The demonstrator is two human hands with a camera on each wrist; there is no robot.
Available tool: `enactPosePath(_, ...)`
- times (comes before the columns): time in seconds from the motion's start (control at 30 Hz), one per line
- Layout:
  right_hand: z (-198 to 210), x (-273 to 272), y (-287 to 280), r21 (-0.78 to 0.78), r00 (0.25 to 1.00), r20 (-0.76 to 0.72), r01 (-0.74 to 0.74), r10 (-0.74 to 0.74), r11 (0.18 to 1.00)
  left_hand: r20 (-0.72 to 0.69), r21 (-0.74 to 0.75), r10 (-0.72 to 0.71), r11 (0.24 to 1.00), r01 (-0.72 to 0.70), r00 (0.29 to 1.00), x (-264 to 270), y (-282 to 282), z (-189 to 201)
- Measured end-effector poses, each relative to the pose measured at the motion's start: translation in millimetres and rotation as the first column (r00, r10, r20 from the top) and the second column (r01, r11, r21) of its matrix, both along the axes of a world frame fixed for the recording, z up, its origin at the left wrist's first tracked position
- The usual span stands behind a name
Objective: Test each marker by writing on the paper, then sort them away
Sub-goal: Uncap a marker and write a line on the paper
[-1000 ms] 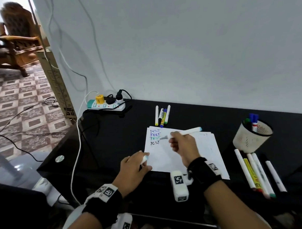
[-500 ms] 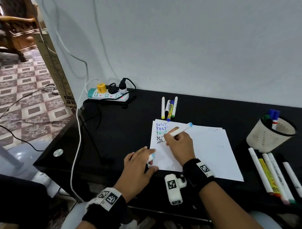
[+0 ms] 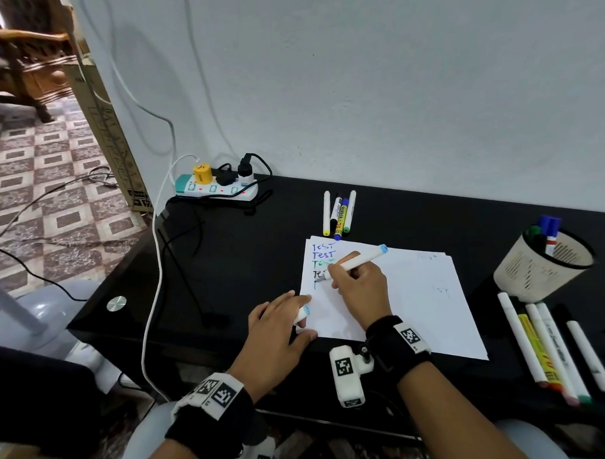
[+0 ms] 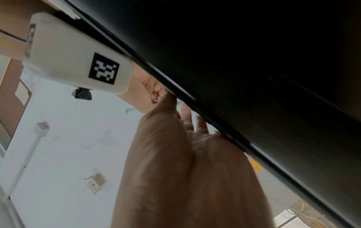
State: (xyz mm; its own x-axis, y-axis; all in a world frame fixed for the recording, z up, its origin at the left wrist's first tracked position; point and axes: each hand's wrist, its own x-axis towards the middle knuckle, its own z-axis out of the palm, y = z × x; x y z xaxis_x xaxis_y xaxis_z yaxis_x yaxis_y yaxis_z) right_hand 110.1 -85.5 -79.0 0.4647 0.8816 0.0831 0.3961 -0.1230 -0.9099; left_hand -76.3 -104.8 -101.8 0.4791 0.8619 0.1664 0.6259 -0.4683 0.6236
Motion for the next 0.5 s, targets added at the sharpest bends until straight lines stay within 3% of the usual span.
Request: enactPosePath(0.5, 0.8, -1.8, -3.1, 0.027, 0.999, 0.030, 0.035, -0.035, 0.999, -0.034, -0.001, -0.010, 1.000, 0.010, 0.999, 0.6, -2.0, 7.7)
